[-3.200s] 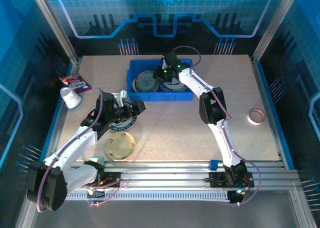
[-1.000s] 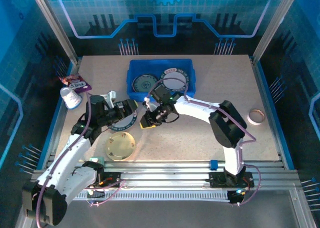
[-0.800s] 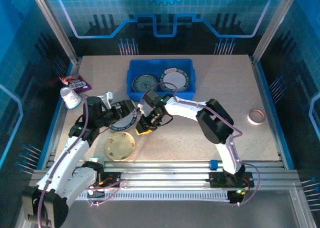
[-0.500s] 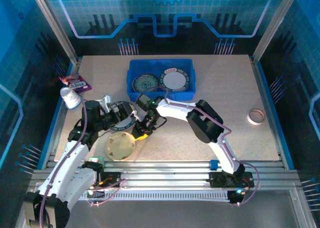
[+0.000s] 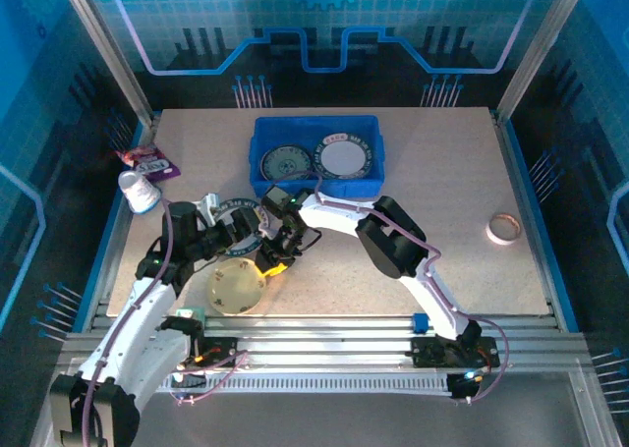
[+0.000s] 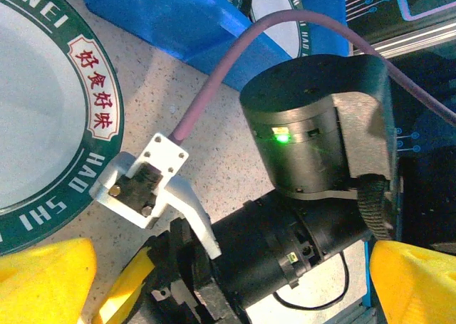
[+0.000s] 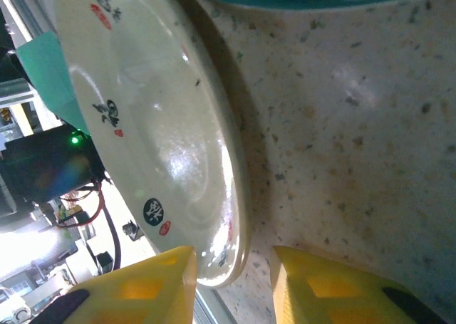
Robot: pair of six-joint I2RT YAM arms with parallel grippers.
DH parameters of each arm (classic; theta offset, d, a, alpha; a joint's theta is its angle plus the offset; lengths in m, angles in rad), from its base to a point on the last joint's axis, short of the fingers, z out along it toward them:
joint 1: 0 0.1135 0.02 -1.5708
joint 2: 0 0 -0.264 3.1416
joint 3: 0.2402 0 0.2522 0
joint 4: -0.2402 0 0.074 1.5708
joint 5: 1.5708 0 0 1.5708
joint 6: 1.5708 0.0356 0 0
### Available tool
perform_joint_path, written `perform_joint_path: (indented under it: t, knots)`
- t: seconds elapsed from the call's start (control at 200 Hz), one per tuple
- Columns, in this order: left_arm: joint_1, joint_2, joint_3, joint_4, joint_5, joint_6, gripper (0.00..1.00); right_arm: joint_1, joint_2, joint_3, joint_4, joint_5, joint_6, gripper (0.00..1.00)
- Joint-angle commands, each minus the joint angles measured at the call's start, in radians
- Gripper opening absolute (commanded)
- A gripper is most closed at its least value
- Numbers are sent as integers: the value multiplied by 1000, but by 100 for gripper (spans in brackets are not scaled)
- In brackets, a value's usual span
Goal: Place the plates into the plastic bin on the countertop
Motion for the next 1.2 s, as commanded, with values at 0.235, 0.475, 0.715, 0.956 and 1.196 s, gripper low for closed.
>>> perform_joint_path:
  t: [0.235,0.475,0.715,0.956,1.196]
  knots:
    - [35,-22,-28,5,41,13,99,31,98,134,-108,-22,-29,26]
    - [43,-21,-36,9,40,9,99,29,111,142,-115,-21,-28,20]
    - [44,-20,-25,2,43,17,99,10,70,78,-65,-11,-4,1]
    - [44,-17,9,-24,31,38,99,-42,-119,-142,107,31,75,0]
    - [44,11,67,-64,22,77,99,-128,-358,-422,239,47,143,0]
